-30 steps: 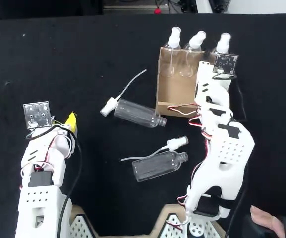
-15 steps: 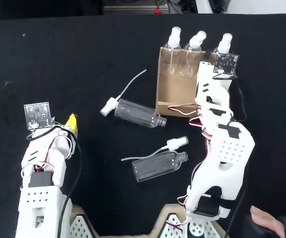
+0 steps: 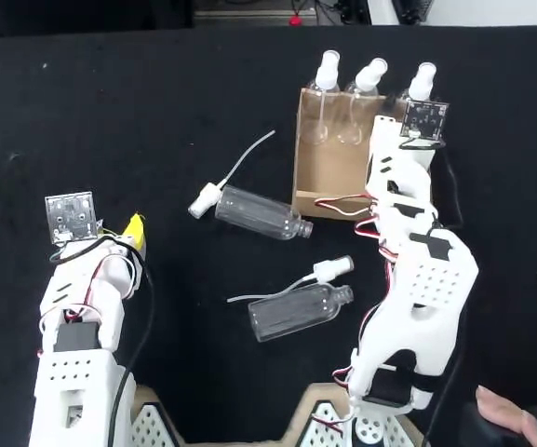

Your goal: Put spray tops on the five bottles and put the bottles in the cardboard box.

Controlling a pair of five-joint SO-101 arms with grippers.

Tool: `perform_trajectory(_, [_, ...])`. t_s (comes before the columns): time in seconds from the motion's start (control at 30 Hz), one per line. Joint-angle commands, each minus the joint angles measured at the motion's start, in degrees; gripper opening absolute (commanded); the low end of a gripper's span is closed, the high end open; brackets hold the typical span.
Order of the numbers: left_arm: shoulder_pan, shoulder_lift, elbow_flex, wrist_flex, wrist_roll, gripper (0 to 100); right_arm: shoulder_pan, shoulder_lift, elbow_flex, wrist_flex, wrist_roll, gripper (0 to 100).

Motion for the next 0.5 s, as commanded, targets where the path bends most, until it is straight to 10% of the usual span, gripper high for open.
perform_trajectory(0.0, [-0.6,-0.5,-0.7,-1.1,-0.2,19,-0.4,-1.5,-2.9,-1.6,0.3,23.2])
perform_trajectory(0.47, [-0.6,-0.5,-0.7,-1.1,-0.3,19,-0.3,-1.8,-2.8,-1.6,0.3,30.6])
